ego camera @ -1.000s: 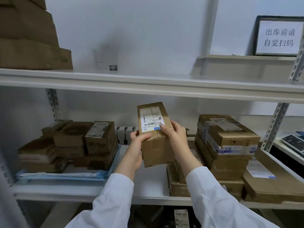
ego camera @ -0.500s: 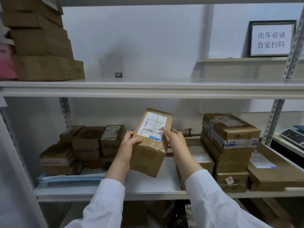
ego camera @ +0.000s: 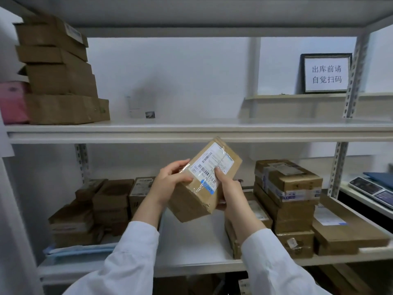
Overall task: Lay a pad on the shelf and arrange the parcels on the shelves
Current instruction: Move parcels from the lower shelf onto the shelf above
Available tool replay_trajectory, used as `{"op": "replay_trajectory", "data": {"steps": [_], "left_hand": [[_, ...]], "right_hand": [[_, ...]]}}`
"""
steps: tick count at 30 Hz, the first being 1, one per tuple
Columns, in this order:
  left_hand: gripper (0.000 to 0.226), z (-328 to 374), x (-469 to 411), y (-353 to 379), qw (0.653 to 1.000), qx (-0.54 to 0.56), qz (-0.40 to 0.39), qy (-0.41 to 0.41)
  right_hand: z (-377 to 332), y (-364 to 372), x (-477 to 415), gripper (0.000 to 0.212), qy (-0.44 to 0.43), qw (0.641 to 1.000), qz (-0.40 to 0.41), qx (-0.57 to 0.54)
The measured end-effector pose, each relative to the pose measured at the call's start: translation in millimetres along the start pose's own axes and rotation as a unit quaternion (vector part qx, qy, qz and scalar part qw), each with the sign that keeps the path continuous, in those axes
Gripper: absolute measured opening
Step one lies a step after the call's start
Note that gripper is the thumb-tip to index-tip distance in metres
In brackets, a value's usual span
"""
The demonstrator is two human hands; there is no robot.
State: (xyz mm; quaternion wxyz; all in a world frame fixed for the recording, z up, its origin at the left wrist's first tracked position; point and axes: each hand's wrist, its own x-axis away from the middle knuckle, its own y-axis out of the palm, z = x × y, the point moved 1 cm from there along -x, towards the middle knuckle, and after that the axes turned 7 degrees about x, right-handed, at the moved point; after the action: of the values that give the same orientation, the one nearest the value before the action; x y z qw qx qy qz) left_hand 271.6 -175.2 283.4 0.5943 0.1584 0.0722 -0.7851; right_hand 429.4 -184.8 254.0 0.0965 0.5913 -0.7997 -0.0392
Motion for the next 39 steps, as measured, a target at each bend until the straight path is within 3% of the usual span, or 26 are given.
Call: {"op": "replay_trajectory", "data": {"steps": [8,14,21,28,34,39], "left_hand": [[0.040,24.0,0.4,-12.5,0.993,-0.031,-0.022,0.115],[0.029,34.8,-6.9,-28.3,0.989,-0.033,-0.016,0.143],[0.027,40.2,-8.5,-36.9,0.989,-0.019,-0.039,0.141],[0.021,71.3,-5.3,-36.8,0.979,-0.034,-0.011,0.202],[0.012,115.5,-9.0,-29.5,0.961,-0.018,0.015,0.276],[0.014,140.5,-23.3,-20.9,0.959,0.015,0.049,0.277]], "right_hand": [[-12.0,3.3,4.4,0.095,-0.023,0.997,0.011,-0.067],[-25.5,2.3,-4.6,0.072,0.014,0.997,0.027,-0.071],[-34.3,1.7,-0.5,0.045,-0.043,0.991,0.020,-0.122],[-57.8,8.2,18.4,0.047,-0.056,0.987,0.014,-0.152],[-90.5,11.8,41.4,0.046,-0.119,0.978,-0.002,-0.174],[-110.9,13.6,49.5,0.035,-0.172,0.959,0.003,-0.224]]}}
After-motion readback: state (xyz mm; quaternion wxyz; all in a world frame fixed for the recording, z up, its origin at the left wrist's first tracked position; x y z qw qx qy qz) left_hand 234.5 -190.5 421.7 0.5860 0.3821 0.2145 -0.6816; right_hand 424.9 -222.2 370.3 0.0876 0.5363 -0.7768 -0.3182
